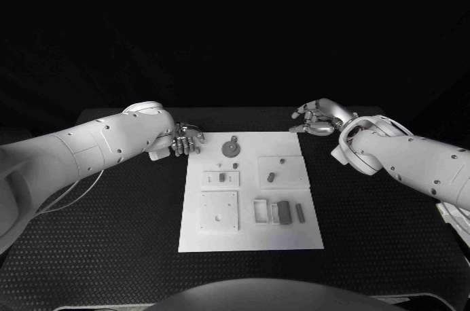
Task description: Assemble the parts on the task board
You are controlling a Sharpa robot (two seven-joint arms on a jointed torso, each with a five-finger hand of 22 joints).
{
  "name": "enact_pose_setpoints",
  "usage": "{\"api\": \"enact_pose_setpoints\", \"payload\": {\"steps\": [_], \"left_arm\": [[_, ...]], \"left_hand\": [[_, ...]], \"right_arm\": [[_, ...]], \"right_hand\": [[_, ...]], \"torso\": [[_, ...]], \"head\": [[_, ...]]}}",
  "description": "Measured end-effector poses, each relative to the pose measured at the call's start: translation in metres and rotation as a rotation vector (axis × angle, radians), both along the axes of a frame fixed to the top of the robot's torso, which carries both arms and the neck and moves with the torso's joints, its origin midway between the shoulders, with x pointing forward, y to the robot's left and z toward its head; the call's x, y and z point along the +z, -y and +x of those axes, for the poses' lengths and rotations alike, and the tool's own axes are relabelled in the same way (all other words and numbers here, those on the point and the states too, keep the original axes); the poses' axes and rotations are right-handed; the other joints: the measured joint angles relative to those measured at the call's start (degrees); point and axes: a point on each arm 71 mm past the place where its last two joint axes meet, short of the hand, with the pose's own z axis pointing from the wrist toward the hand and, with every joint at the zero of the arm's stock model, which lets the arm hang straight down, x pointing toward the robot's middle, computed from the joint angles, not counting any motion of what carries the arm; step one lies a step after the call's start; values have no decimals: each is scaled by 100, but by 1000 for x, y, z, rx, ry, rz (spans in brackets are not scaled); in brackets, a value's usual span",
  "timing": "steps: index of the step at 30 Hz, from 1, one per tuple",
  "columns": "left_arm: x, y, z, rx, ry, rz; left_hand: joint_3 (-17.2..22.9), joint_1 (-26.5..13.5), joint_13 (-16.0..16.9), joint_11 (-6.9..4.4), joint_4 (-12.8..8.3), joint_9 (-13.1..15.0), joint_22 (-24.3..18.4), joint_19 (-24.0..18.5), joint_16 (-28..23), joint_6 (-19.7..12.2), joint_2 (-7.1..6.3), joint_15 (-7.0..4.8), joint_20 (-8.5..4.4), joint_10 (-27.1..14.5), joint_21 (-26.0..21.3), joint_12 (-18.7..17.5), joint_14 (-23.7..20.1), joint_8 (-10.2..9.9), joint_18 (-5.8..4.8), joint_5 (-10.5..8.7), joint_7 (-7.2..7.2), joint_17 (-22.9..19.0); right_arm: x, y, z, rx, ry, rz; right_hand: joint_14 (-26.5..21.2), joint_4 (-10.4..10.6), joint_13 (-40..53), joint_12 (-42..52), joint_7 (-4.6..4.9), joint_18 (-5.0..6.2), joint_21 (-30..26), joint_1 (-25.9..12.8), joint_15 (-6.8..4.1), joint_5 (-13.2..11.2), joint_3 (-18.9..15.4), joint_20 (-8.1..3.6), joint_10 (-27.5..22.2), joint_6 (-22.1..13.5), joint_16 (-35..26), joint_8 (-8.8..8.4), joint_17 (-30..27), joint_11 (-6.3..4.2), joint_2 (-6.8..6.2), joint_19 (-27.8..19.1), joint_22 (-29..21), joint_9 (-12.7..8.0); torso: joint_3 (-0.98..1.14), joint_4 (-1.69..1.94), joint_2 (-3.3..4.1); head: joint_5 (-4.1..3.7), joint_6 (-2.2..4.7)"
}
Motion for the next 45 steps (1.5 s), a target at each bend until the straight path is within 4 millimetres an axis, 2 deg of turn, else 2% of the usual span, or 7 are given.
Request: {"api": "enact_pose_setpoints", "payload": {"steps": [4,6,10,17,22,40,45], "left_arm": [[0,0,1,1,-1,1],[0,-1,1,1,-2,2],[0,-1,1,3,-4,3],[-1,-3,2,5,-10,7],[-1,-1,2,0,-16,7],[-2,3,2,-11,-24,6],[-3,1,3,-9,-30,10]], "left_hand": [[-38,55,-6,20,-38,36,0,0,-22,0,10,0,0,21,-41,-23,0,-64,-2,-179,0,0],[-48,120,-7,21,-47,65,0,20,-22,16,70,0,20,21,-66,-29,0,-96,-1,-338,17,0],[-16,282,-7,21,-79,111,-1,42,-22,21,64,0,0,21,-96,-45,0,-133,-6,-446,21,0],[1,423,-7,21,-96,156,-1,62,-22,21,75,0,20,21,-129,-45,0,-164,-8,-364,21,1],[17,458,-6,21,-112,171,-1,62,-22,37,40,0,20,21,-129,-45,0,-197,-8,-364,5,0],[19,560,-6,1,-113,212,-2,83,-22,73,91,0,0,41,-129,-45,0,-200,-15,-364,10,5],[23,581,-6,6,-150,227,-3,124,-22,72,68,21,-1,46,-129,-45,21,-200,-41,-364,10,8]], "right_arm": [[0,0,0,0,0,0],[0,0,0,1,0,0],[0,-1,0,1,0,0],[0,-1,0,2,0,1],[0,-1,0,2,0,1],[0,-1,0,3,0,1],[0,-2,0,3,0,1]], "right_hand": [[0,0,0,0,0,-2,0,0,0,0,0,0,0,0,0,0,0,0,0,0,0,0],[0,0,-5,0,-1,-2,0,0,0,0,0,0,0,0,0,0,0,0,0,0,0,0],[0,0,-5,0,-1,-4,0,0,0,0,0,0,0,1,0,0,-3,0,0,0,0,0],[0,0,-5,0,-8,-6,0,0,1,0,0,0,0,7,0,0,-5,0,0,0,0,0],[-1,0,-5,0,-17,-8,0,0,1,0,0,0,0,-1,0,0,-5,0,0,0,0,0],[-3,0,-9,0,-10,-14,0,0,3,0,0,0,-20,-11,0,0,-4,21,0,0,0,-4],[-10,0,-14,6,-10,-15,0,0,10,0,0,0,-20,-11,7,0,-6,21,0,0,0,-4]], "torso": [[-4,1,0],[-4,3,0],[-4,4,-1],[-4,5,-4],[-3,4,-4],[-1,3,-2],[-1,4,-3]], "head": [[-5,-9],[-8,-12],[-11,-22],[-14,-36],[-15,-39],[-26,-53],[-26,-57]]}}
